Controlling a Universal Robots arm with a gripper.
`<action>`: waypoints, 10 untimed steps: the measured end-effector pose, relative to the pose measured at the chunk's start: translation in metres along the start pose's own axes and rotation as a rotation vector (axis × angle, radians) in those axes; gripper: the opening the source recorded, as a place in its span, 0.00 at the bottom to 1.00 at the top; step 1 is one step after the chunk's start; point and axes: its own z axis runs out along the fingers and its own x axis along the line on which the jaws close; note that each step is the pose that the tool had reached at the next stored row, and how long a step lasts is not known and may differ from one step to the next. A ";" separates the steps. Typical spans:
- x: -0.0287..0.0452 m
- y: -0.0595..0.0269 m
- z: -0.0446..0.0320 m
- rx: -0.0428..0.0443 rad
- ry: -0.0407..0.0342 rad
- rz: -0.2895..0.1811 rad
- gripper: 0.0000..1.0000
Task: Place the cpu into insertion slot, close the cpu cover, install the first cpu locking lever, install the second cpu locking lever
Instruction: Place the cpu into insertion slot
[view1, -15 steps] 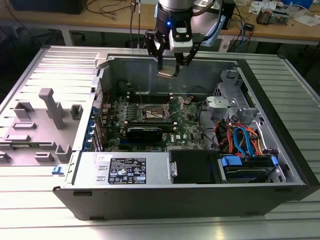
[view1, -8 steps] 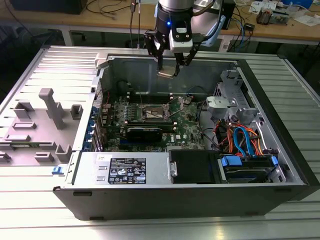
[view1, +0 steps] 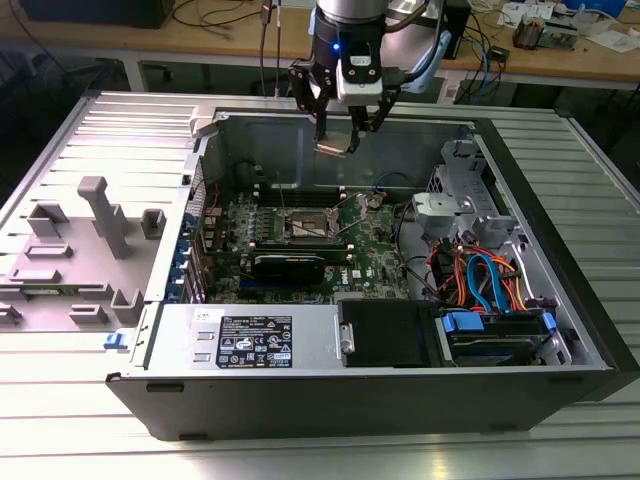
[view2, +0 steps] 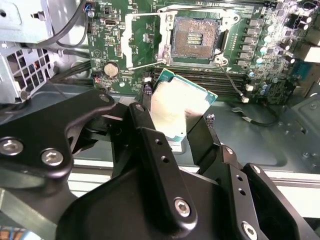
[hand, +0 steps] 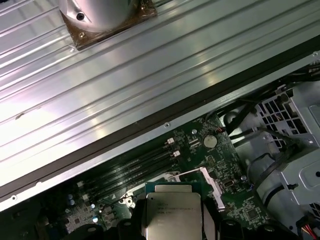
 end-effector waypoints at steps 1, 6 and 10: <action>-0.0001 -0.0001 0.0002 -0.0002 -0.0006 0.007 0.54; 0.0017 -0.0019 0.0023 -0.0007 -0.0028 0.031 0.54; 0.0036 -0.0031 0.0049 -0.0010 -0.0039 0.045 0.54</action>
